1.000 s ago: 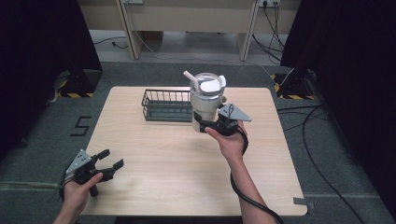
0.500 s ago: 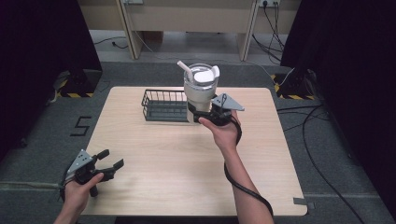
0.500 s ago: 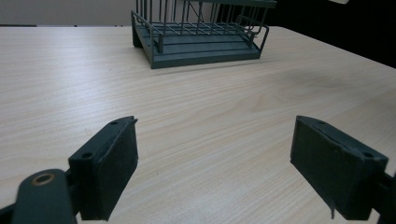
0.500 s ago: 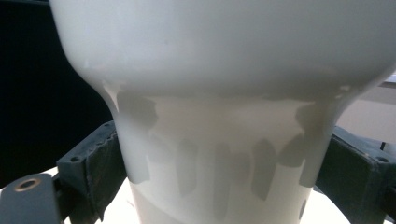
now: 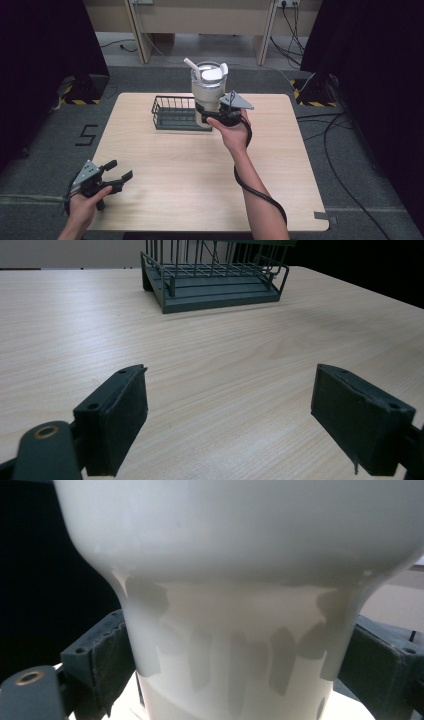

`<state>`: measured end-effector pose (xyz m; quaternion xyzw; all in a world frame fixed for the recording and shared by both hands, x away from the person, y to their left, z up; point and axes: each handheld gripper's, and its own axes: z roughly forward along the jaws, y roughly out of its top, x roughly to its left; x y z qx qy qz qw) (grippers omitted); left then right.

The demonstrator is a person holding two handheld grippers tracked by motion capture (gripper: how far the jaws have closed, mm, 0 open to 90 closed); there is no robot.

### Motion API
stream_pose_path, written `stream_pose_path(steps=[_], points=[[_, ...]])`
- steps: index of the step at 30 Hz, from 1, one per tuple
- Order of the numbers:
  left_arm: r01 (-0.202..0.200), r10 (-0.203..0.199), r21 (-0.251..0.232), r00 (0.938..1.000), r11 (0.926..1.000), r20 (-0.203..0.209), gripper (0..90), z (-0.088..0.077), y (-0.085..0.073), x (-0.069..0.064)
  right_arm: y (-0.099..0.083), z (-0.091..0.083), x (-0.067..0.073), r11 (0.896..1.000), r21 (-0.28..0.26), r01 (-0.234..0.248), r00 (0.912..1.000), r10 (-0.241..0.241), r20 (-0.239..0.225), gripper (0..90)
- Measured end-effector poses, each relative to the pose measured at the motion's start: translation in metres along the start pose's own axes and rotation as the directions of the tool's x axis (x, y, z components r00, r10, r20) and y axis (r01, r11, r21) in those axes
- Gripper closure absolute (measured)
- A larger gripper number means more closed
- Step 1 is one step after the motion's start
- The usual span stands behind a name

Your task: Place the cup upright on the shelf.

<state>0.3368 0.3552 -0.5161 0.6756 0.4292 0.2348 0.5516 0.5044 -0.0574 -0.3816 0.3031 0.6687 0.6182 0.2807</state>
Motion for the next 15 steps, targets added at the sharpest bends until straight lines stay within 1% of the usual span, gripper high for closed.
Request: stream_pose_path(steps=[1, 2, 9, 15], points=[[0.000, 0.000, 0.000, 1.0000, 1.0000, 0.000, 14.4, 0.000, 0.000, 0.000, 0.000, 0.000, 0.000, 1.000, 0.000, 0.000, 1.0000, 0.000, 0.000, 10.9], [-0.002, 0.002, 0.000, 1.0000, 1.0000, 0.000, 14.4, 0.000, 0.000, 0.000, 0.001, 0.004, -0.001, 1.000, 0.004, -0.005, 1.0000, 0.005, -0.003, 10.8], [0.002, -0.002, -0.004, 1.0000, 1.0000, -0.004, 14.5, 0.000, 0.001, 0.000, 0.005, 0.016, -0.002, 1.000, 0.000, -0.010, 0.9999, 0.010, -0.002, 10.9], [0.001, -0.001, -0.003, 1.0000, 1.0000, -0.007, 14.4, 0.000, 0.001, 0.000, 0.009, 0.025, -0.003, 1.000, 0.006, -0.003, 1.0000, 0.003, 0.001, 10.9]])
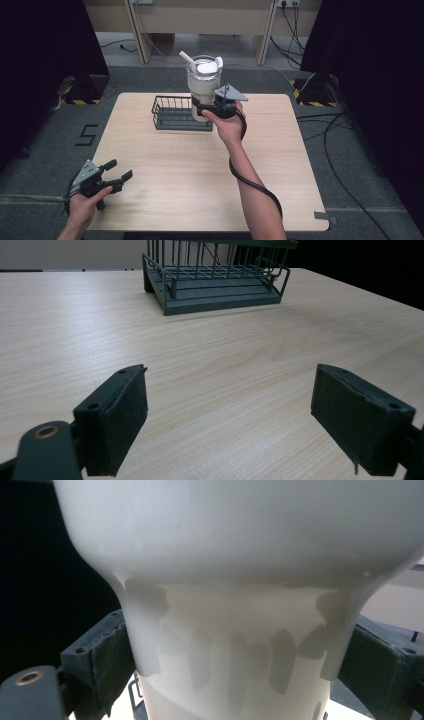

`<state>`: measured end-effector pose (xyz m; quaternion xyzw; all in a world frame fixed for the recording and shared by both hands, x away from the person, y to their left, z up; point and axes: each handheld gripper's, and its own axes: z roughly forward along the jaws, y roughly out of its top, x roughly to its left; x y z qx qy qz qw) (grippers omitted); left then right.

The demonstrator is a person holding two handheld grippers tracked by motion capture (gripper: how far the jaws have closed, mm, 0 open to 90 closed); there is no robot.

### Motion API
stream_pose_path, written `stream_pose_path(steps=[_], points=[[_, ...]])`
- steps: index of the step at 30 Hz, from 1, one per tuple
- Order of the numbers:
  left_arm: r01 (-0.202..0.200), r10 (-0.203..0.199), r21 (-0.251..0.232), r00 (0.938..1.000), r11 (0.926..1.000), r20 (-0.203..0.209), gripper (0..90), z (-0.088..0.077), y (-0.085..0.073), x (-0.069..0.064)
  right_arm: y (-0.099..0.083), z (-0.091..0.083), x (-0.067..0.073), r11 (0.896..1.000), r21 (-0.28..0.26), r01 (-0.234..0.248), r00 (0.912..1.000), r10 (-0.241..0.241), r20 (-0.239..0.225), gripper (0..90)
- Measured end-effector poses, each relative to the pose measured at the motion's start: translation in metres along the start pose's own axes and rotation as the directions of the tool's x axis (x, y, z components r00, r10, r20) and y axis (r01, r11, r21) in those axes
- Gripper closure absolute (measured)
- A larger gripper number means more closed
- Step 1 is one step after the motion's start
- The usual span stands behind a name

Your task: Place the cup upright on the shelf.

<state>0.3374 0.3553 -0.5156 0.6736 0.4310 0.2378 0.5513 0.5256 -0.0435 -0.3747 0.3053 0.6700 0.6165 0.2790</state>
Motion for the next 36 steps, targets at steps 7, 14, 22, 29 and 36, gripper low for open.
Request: stream_pose_path(steps=[7, 14, 22, 29, 36], points=[[-0.002, 0.002, 0.002, 1.0000, 1.0000, -0.002, 14.4, 0.001, 0.000, 0.000, 0.004, 0.012, -0.003, 1.000, 0.003, -0.005, 1.0000, 0.005, 0.006, 10.9], [-0.002, 0.002, 0.004, 1.0000, 1.0000, -0.003, 14.4, 0.001, 0.000, 0.000, 0.006, 0.022, -0.004, 1.000, 0.011, -0.008, 0.9999, 0.008, 0.011, 10.9], [-0.002, 0.002, 0.007, 1.0000, 1.0000, -0.004, 14.4, 0.001, 0.000, 0.000, 0.006, 0.036, -0.008, 1.000, 0.020, -0.014, 0.9998, 0.014, 0.017, 10.9], [0.000, 0.000, 0.009, 1.0000, 1.0000, -0.005, 14.4, 0.002, 0.000, 0.001, 0.009, 0.046, -0.008, 1.000, 0.024, -0.012, 0.9998, 0.012, 0.014, 10.9], [0.003, -0.003, 0.006, 1.0000, 1.0000, -0.006, 14.4, 0.001, 0.000, 0.001, 0.007, 0.056, -0.008, 0.999, 0.035, -0.011, 0.9998, 0.011, 0.020, 10.9]])
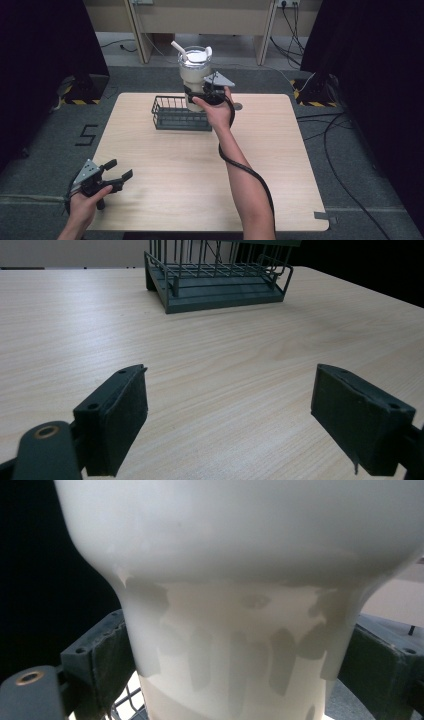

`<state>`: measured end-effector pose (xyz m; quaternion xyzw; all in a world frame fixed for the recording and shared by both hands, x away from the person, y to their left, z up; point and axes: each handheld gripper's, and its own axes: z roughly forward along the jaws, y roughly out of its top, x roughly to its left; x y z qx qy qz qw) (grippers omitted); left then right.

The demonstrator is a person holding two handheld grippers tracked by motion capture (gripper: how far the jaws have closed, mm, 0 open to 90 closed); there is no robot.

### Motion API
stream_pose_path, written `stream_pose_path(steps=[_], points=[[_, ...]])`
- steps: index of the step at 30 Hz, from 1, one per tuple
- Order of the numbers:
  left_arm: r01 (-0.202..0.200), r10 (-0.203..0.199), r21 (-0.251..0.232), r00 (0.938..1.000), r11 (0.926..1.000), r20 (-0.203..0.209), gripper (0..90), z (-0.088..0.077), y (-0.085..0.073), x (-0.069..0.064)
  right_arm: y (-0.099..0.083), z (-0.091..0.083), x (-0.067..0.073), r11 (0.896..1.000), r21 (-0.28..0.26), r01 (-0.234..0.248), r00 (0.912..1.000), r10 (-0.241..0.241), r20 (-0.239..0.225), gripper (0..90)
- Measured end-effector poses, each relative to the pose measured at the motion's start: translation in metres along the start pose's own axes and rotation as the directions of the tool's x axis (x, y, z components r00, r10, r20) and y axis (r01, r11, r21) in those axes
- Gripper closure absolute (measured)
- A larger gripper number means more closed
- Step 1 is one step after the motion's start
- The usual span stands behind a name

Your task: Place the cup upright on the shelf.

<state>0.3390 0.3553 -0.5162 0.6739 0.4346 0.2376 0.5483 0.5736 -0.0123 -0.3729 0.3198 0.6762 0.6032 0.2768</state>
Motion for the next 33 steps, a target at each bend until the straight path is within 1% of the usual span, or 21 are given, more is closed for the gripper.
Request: stream_pose_path(steps=[1, 5, 7, 10, 20, 22, 27, 29, 33], points=[[0.003, -0.003, -0.002, 1.0000, 1.0000, -0.001, 14.4, 0.000, 0.000, 0.000, -0.001, 0.003, 0.000, 1.000, 0.002, -0.011, 0.9999, 0.011, -0.001, 10.9], [0.001, -0.001, 0.001, 1.0000, 1.0000, -0.002, 14.4, 0.000, 0.000, 0.001, -0.004, 0.010, 0.000, 1.000, 0.007, -0.015, 0.9999, 0.015, 0.002, 10.9], [0.000, 0.000, 0.002, 1.0000, 1.0000, -0.003, 14.4, 0.000, 0.000, 0.001, -0.005, 0.012, -0.001, 1.000, 0.011, -0.024, 0.9997, 0.024, 0.000, 10.9], [-0.005, 0.005, 0.001, 1.0000, 1.0000, -0.004, 14.4, -0.001, 0.000, 0.000, -0.007, 0.016, -0.002, 1.000, 0.013, -0.025, 0.9997, 0.025, -0.001, 10.9], [-0.004, 0.004, -0.001, 1.0000, 1.0000, -0.005, 14.4, -0.001, 0.000, 0.000, -0.012, 0.026, -0.004, 0.999, 0.035, -0.026, 0.9997, 0.025, 0.005, 10.8], [-0.004, 0.004, 0.000, 1.0000, 1.0000, -0.005, 14.4, -0.001, 0.000, 0.000, -0.015, 0.030, -0.005, 0.999, 0.040, -0.035, 0.9994, 0.034, 0.009, 10.8], [-0.004, 0.004, 0.002, 1.0000, 1.0000, -0.006, 14.4, -0.001, 0.000, 0.000, -0.021, 0.034, -0.007, 0.998, 0.053, -0.029, 0.9995, 0.028, 0.016, 10.8], [-0.004, 0.004, 0.001, 1.0000, 1.0000, -0.006, 14.4, -0.001, 0.000, 0.001, -0.024, 0.036, -0.007, 0.998, 0.059, -0.036, 0.9993, 0.035, 0.017, 10.8], [-0.005, 0.005, 0.002, 1.0000, 1.0000, -0.005, 14.4, -0.001, 0.000, 0.000, -0.026, 0.038, -0.008, 0.997, 0.063, -0.034, 0.9993, 0.033, 0.020, 10.8]])
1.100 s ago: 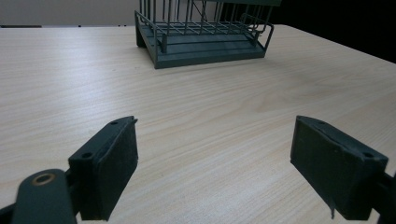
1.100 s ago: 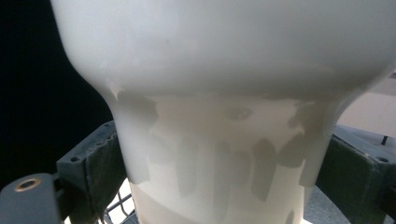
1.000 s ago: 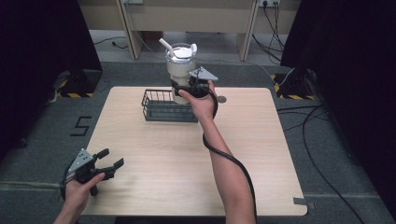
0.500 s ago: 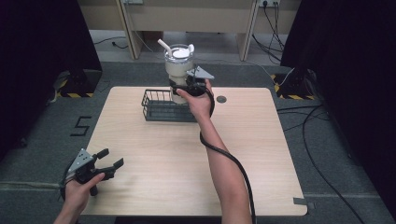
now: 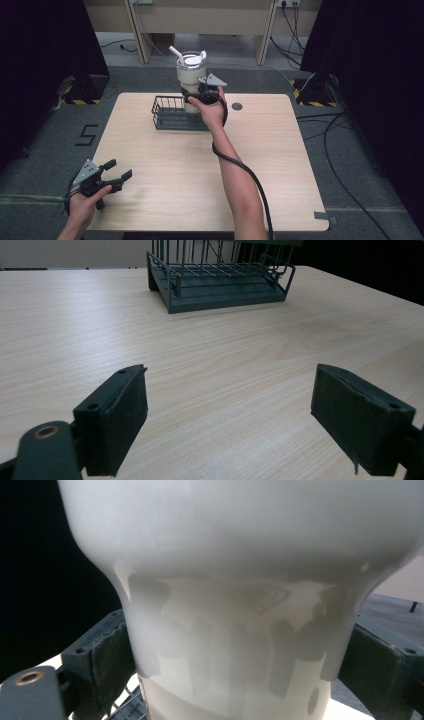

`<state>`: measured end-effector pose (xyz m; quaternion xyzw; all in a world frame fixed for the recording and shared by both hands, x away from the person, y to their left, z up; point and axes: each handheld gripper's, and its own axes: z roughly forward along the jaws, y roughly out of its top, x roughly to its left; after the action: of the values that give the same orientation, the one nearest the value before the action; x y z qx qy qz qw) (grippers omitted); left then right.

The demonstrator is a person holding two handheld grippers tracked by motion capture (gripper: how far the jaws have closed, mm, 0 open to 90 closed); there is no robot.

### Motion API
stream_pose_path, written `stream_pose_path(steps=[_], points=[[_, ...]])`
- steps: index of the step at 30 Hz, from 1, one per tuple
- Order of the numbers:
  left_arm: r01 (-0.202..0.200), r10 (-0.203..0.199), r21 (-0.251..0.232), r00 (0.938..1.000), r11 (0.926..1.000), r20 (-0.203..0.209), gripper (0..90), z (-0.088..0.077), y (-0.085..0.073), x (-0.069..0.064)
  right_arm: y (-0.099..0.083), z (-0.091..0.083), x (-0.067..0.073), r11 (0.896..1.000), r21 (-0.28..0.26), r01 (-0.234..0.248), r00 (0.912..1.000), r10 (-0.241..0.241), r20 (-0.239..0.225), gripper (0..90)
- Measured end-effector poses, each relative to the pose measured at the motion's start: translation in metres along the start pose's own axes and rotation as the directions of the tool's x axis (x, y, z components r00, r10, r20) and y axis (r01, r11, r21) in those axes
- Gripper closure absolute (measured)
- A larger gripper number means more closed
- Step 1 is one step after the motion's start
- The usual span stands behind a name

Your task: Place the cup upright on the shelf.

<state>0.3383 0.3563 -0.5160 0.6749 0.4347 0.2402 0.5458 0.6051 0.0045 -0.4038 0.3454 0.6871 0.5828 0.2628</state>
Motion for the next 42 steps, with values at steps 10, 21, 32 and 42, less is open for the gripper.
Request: stream_pose_path(steps=[10, 21, 32, 42], points=[[0.001, -0.001, 0.002, 1.0000, 1.0000, 0.000, 14.4, -0.001, 0.000, 0.000, -0.010, 0.010, 0.004, 1.000, 0.009, -0.017, 0.9999, 0.017, -0.002, 10.8], [-0.001, 0.001, 0.003, 1.0000, 1.0000, 0.001, 14.4, -0.001, 0.000, 0.000, -0.021, 0.016, 0.004, 1.000, 0.020, -0.021, 0.9998, 0.021, -0.005, 10.8], [0.000, 0.000, 0.002, 1.0000, 1.0000, 0.002, 14.4, -0.001, 0.000, 0.000, -0.032, 0.017, 0.003, 0.999, 0.041, -0.028, 0.9996, 0.028, 0.003, 10.7], [-0.002, 0.002, 0.004, 1.0000, 1.0000, 0.003, 14.4, -0.001, 0.000, 0.000, -0.035, 0.015, 0.003, 0.999, 0.038, -0.018, 0.9998, 0.018, 0.006, 10.5]])
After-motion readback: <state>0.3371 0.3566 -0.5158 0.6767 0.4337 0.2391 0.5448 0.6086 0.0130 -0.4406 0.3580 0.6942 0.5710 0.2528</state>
